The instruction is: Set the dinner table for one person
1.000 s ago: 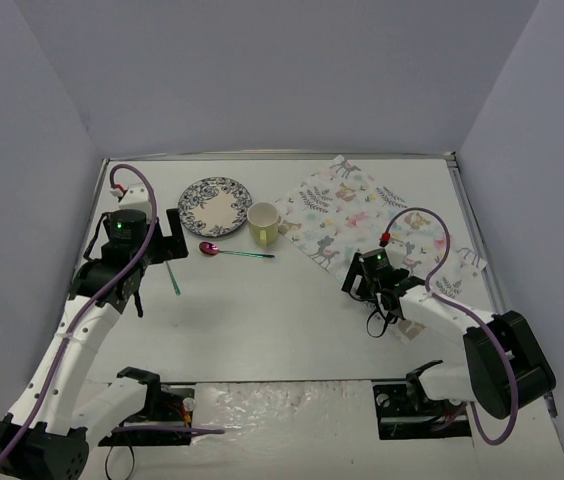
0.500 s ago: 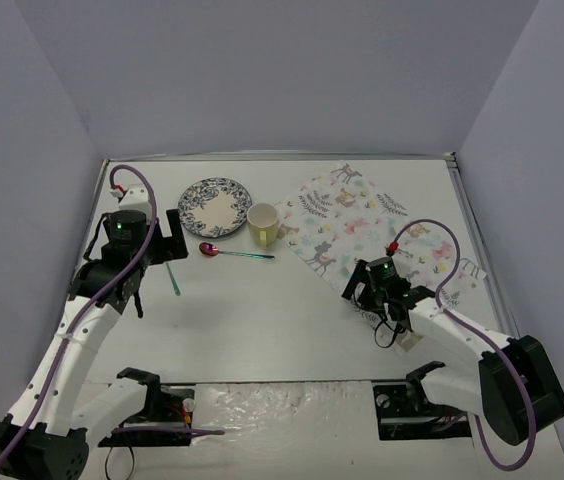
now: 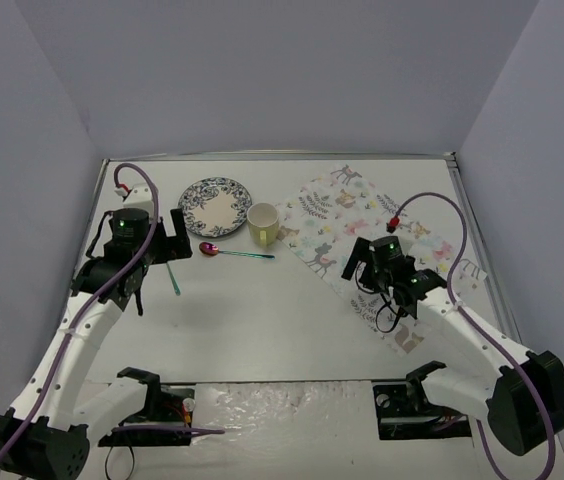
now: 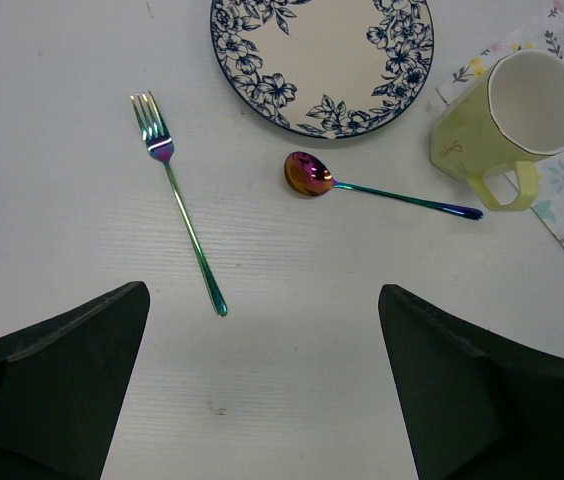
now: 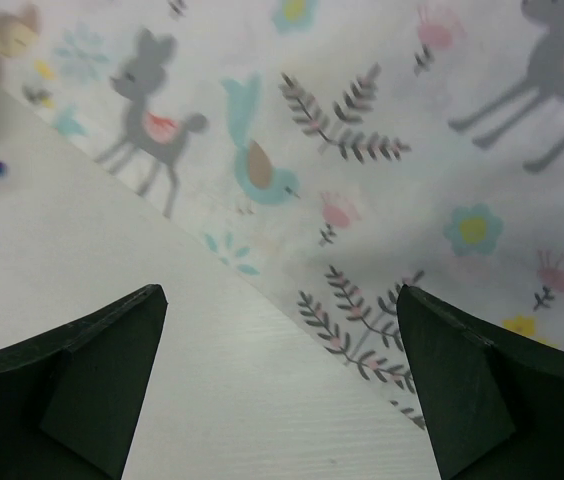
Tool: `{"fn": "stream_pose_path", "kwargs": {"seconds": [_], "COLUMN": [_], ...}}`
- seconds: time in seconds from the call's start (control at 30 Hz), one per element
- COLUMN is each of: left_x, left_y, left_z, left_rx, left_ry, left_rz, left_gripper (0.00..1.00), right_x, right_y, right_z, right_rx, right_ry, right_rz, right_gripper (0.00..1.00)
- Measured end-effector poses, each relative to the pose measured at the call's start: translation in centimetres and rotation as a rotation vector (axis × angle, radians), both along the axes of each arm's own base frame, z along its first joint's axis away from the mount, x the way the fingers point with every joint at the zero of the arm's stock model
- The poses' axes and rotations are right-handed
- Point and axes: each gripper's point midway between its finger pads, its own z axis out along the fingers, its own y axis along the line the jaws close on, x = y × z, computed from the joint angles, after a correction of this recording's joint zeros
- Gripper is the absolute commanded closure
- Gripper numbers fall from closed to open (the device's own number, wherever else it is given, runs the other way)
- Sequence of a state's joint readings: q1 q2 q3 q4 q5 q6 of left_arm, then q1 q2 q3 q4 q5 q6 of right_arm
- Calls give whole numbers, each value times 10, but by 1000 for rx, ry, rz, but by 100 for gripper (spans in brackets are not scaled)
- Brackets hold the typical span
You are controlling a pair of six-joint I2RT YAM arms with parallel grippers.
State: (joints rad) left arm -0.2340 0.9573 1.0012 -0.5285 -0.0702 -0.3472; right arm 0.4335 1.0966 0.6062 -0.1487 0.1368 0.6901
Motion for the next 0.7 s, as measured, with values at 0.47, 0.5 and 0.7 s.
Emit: {"fn": "stream_pose_path", "kwargs": {"seconds": [0.47, 0.5, 0.7], "left_x": [18, 24, 59], "left_y": [-23, -23, -7], "left_z": [-35, -39, -75], "left_rx": [-193, -216, -335], "left_ry": [96, 104, 156], "left_rz": [47, 63, 166], "left_gripper": [3, 3, 3], "right_x": [23, 21, 11], "right_y": [0, -1, 5], "right_z": [142, 145, 156], "right_rx": [53, 56, 79], "right_ry": [-431, -446, -507], "right_rz": [63, 69, 145], "right_gripper": [0, 0, 0]}}
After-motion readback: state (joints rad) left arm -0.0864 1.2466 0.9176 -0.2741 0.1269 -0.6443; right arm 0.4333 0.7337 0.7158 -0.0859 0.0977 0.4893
